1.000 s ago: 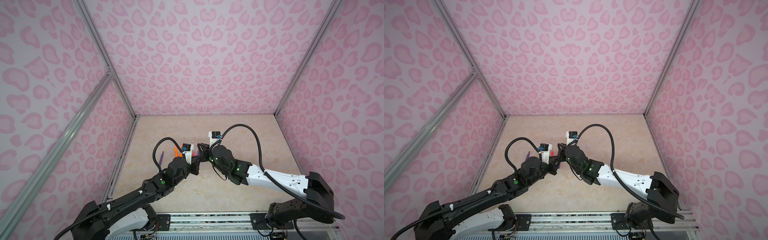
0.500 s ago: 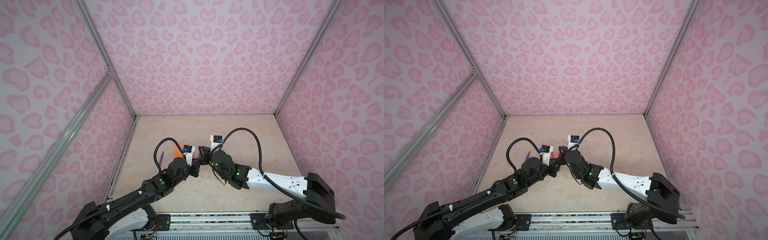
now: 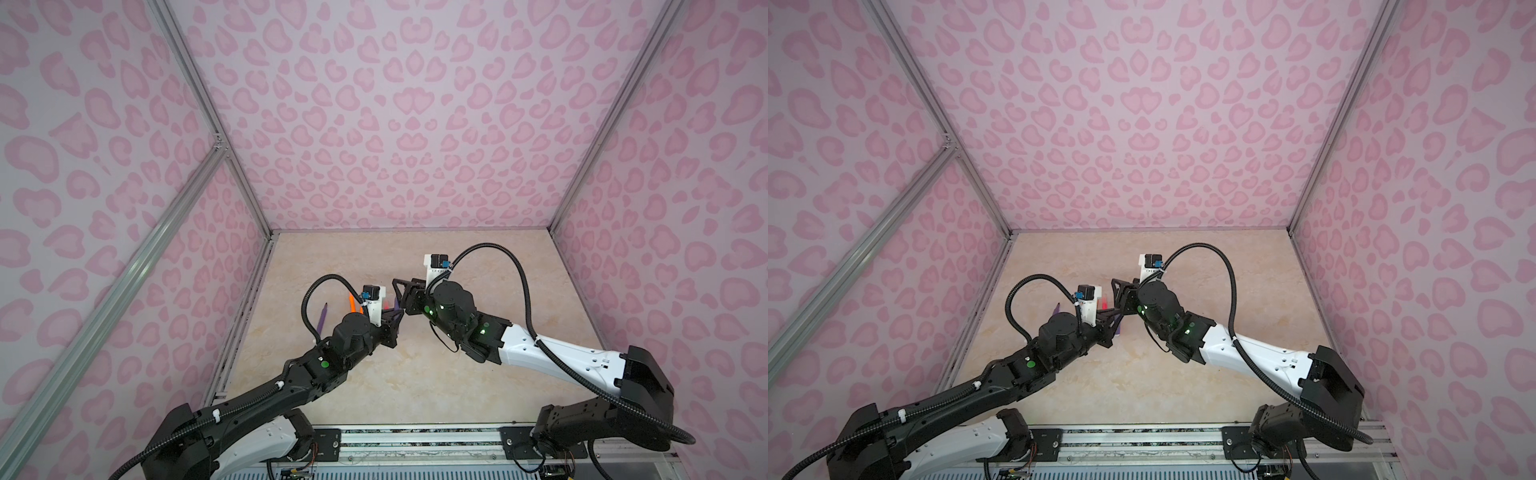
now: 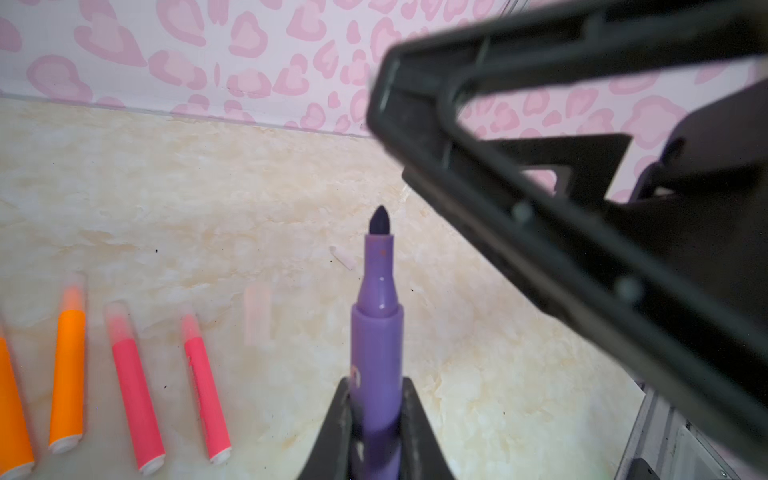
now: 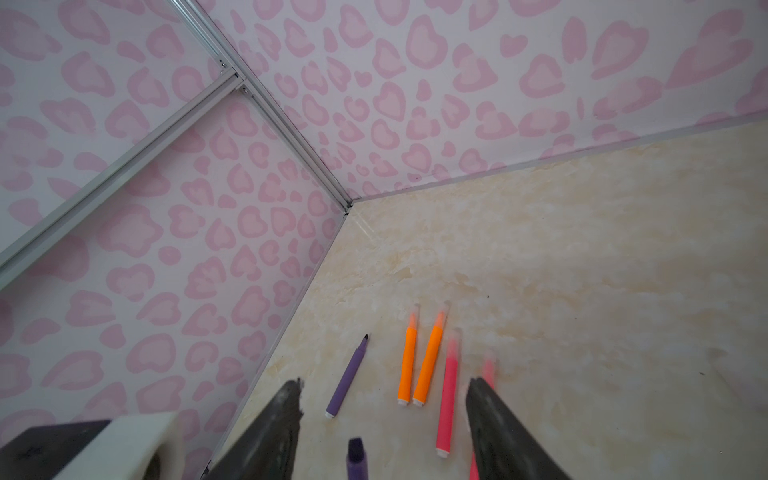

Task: Insert the pens into the pen caps

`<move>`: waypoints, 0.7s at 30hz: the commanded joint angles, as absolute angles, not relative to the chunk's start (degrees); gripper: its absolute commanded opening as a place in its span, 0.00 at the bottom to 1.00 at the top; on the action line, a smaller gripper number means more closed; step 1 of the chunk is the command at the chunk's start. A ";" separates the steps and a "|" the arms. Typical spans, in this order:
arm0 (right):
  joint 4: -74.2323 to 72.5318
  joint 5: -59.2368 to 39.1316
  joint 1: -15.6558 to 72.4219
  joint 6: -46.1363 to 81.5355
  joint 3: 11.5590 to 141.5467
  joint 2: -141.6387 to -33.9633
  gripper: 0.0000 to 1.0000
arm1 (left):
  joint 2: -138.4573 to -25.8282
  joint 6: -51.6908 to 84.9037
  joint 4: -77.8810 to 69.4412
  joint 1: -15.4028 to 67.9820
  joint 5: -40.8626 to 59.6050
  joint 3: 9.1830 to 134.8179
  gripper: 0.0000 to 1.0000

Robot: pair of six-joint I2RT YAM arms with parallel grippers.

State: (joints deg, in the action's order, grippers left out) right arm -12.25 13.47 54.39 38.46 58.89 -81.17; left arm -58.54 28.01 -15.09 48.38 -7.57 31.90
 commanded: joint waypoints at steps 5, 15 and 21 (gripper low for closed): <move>-8.80 11.12 53.88 37.65 62.66 -84.44 0.65 | -58.54 28.35 -17.58 48.35 -8.24 31.88 0.03; -6.65 15.28 49.06 37.62 57.75 -77.27 0.67 | -59.15 33.22 -12.35 47.43 -17.70 32.03 0.03; -5.32 16.79 45.79 38.02 54.57 -73.36 0.67 | -57.11 37.42 -6.10 43.16 -21.96 31.53 0.03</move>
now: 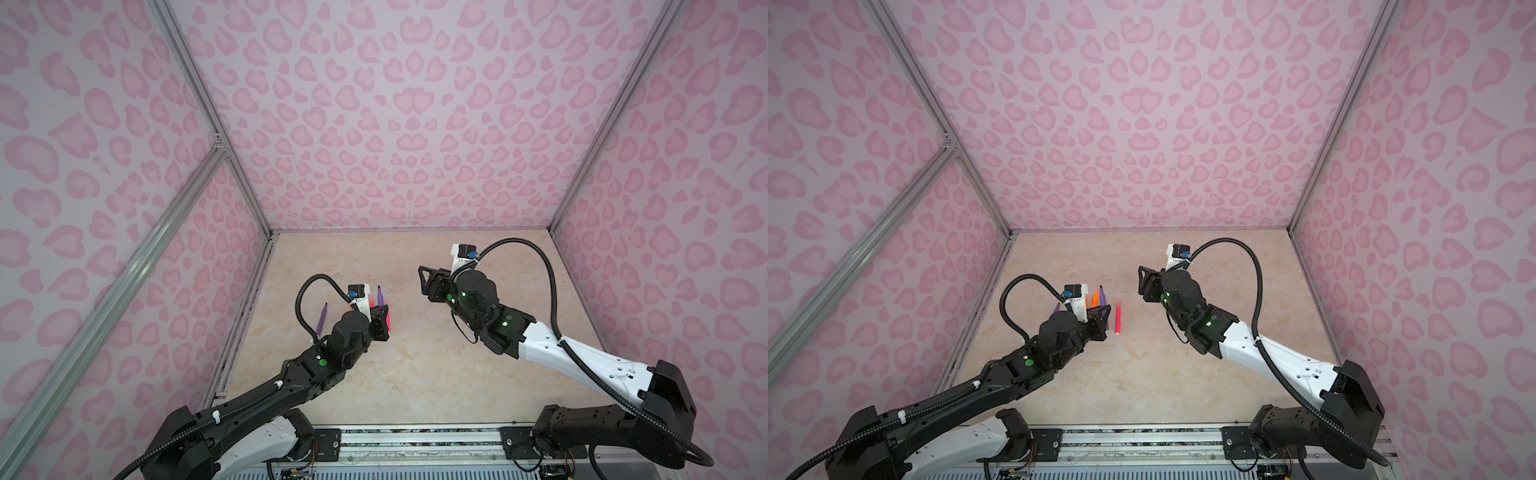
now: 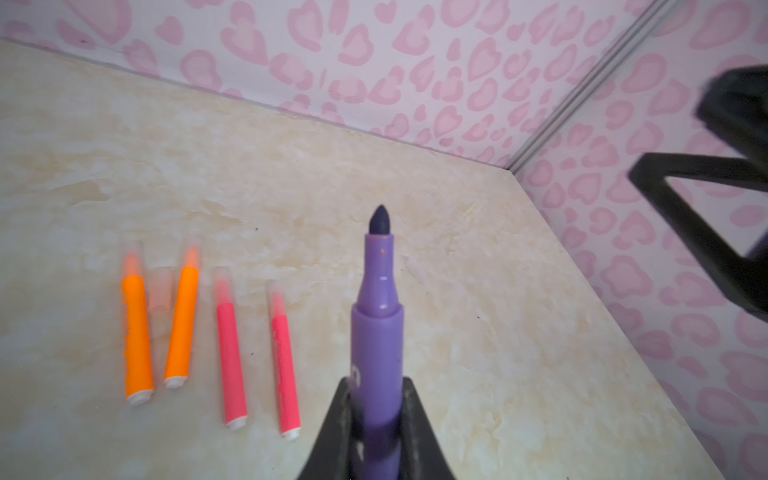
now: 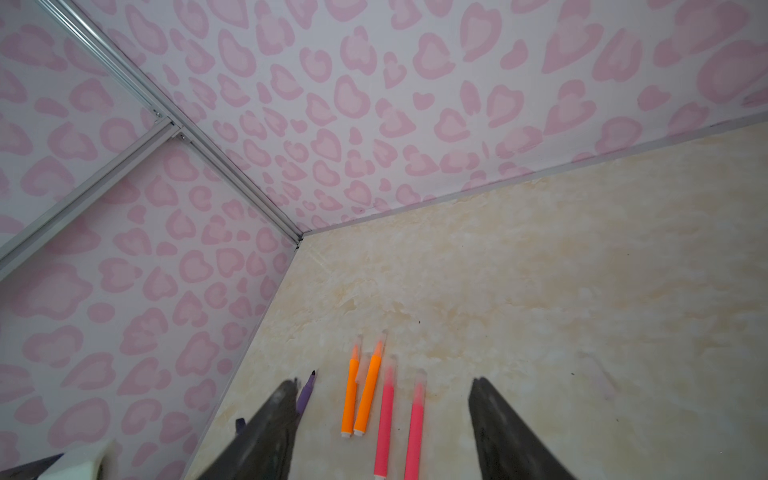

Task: Insert the pens into the pen caps

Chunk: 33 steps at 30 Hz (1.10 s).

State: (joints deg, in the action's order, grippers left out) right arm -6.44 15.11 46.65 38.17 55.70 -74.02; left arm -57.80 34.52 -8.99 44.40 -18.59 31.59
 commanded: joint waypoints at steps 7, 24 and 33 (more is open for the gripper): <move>-1.93 16.69 43.36 37.08 54.80 -75.45 0.67 | -56.87 40.52 1.16 40.16 -27.60 33.11 0.03; 24.90 8.95 31.10 24.64 79.89 -113.78 0.56 | -59.34 40.08 1.84 36.29 -21.86 34.51 0.03; 26.31 5.39 29.89 22.50 84.06 -119.87 0.49 | -60.03 39.99 1.40 36.29 -20.93 34.69 0.03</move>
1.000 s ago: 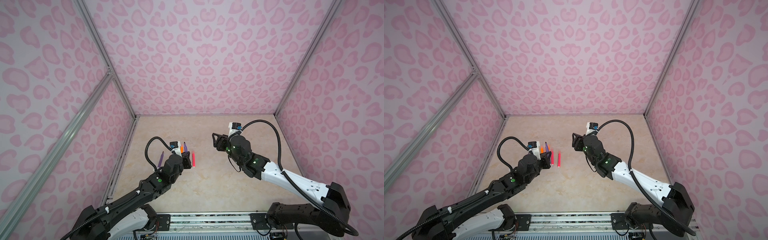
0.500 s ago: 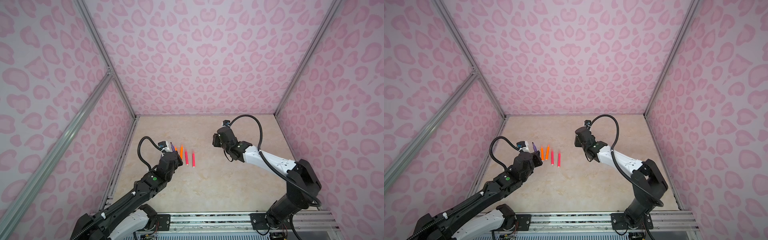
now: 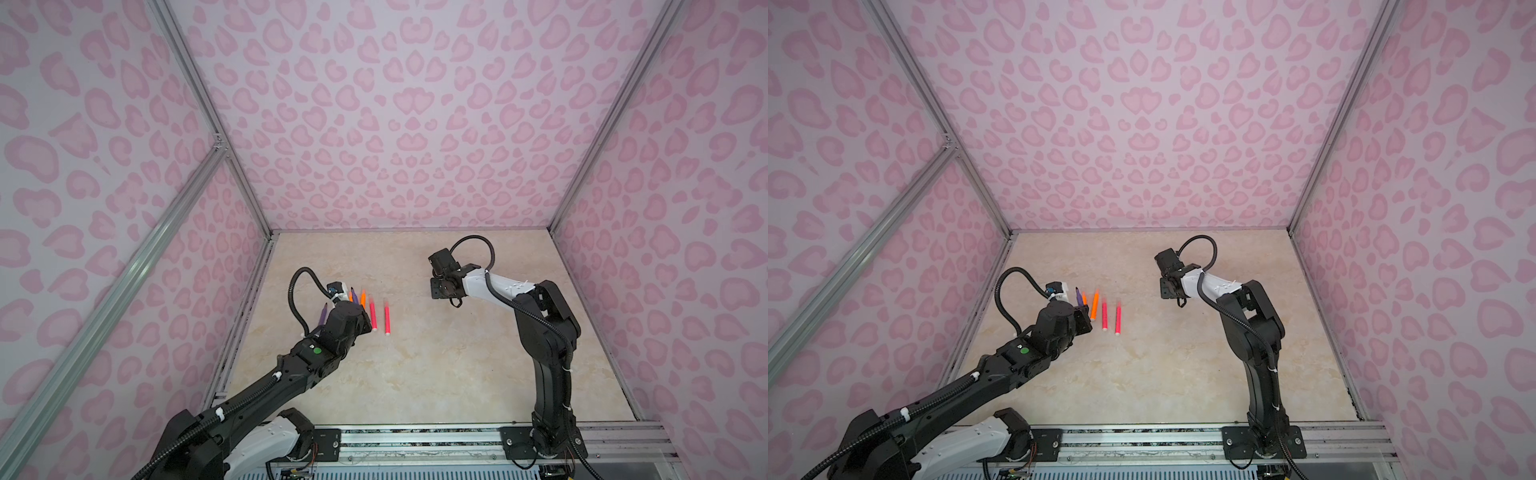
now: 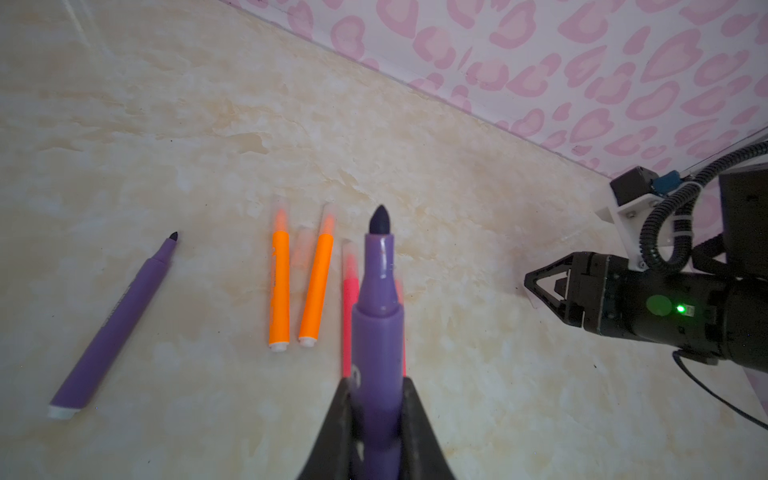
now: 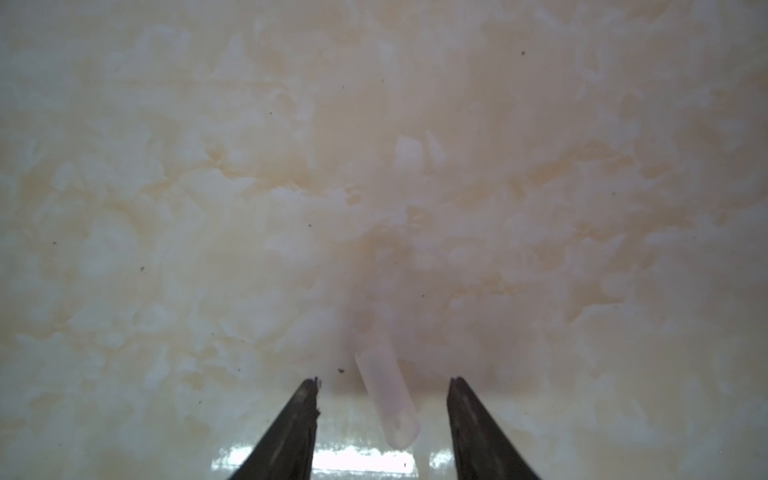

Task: Insert the pens into the pen caps

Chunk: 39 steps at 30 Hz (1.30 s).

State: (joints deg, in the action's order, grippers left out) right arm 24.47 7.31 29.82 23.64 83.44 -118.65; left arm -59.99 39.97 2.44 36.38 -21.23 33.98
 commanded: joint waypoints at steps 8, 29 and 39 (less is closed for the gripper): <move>27.78 4.74 29.59 23.09 86.82 -122.33 0.37 | -60.12 39.99 1.32 36.25 -20.68 34.74 0.03; 31.72 7.65 29.26 24.98 89.55 -124.94 0.23 | -60.38 40.25 0.98 36.29 -19.88 34.65 0.03; 32.72 8.37 29.27 25.29 90.80 -126.30 0.16 | -60.99 40.12 0.66 36.31 -19.00 34.75 0.03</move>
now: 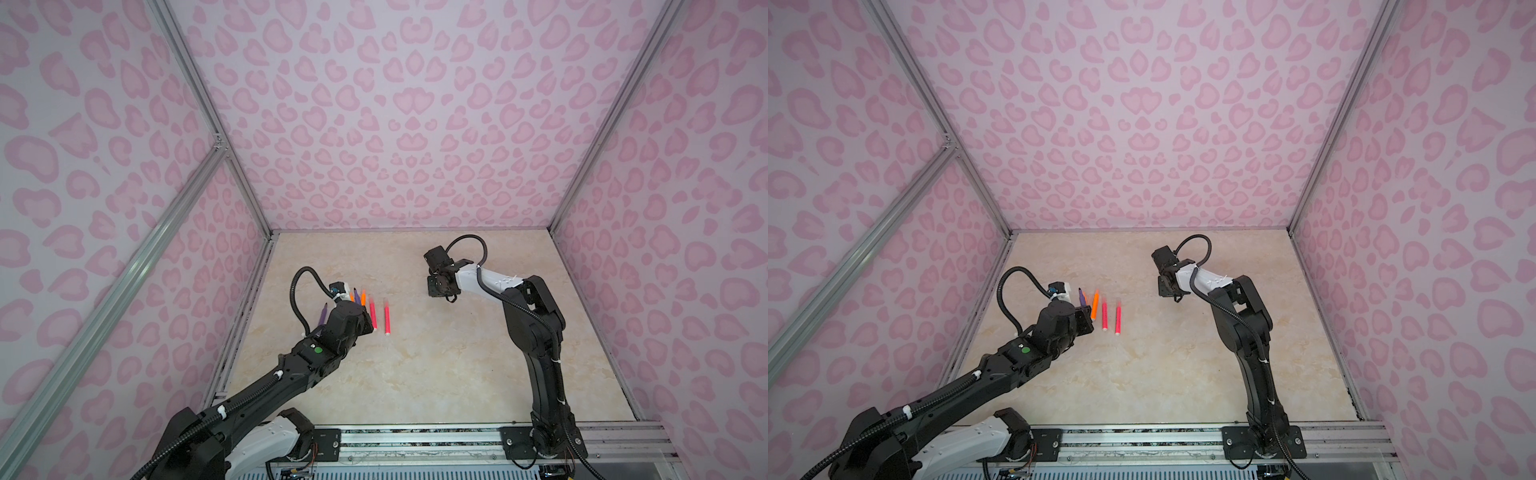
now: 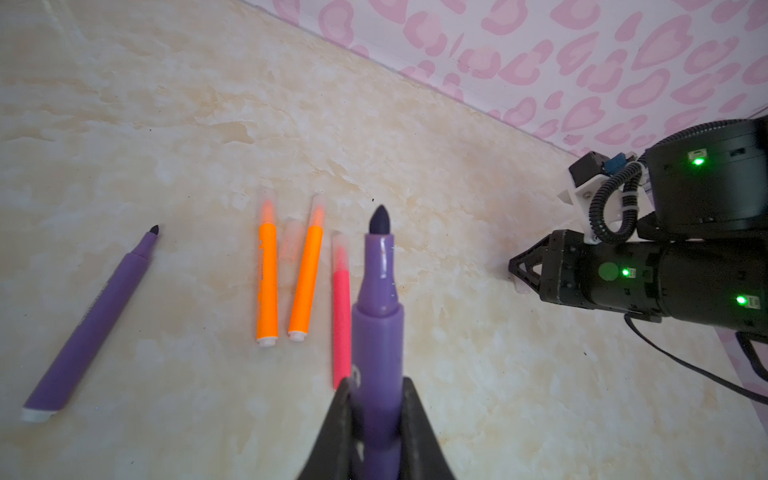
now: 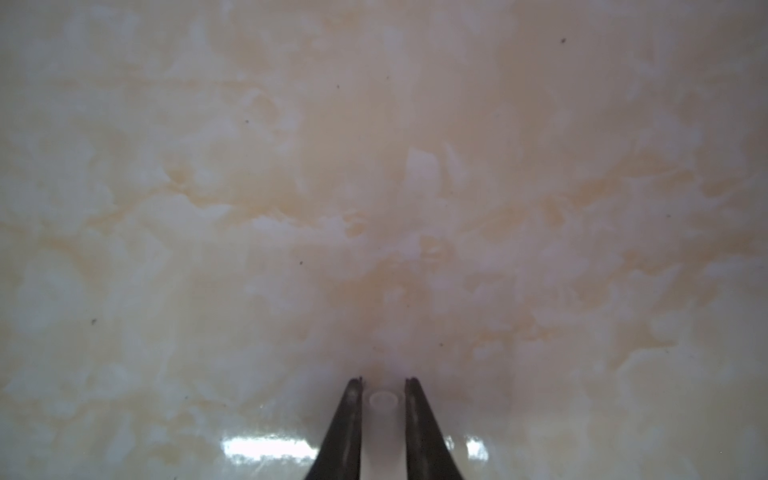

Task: Insert the pens into the pen caps

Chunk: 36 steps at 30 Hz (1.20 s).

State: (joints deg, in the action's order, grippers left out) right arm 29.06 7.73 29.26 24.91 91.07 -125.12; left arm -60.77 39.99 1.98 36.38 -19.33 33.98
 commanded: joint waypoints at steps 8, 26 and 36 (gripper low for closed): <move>30.11 8.69 29.19 27.76 88.52 -120.93 0.08 | -62.46 37.54 -5.67 36.30 -10.84 33.73 0.03; 2.67 1.69 42.31 41.71 71.46 -86.21 0.00 | -63.59 27.69 -22.12 44.91 5.74 32.53 0.03; 1.56 12.92 52.40 40.67 70.38 -83.55 0.00 | -62.91 27.60 -21.33 45.06 3.90 32.32 0.03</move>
State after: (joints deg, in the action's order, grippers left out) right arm 2.63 7.70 51.29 40.97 70.50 -83.33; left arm -63.29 28.23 -18.96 44.97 4.69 32.45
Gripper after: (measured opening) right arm 0.136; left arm 0.171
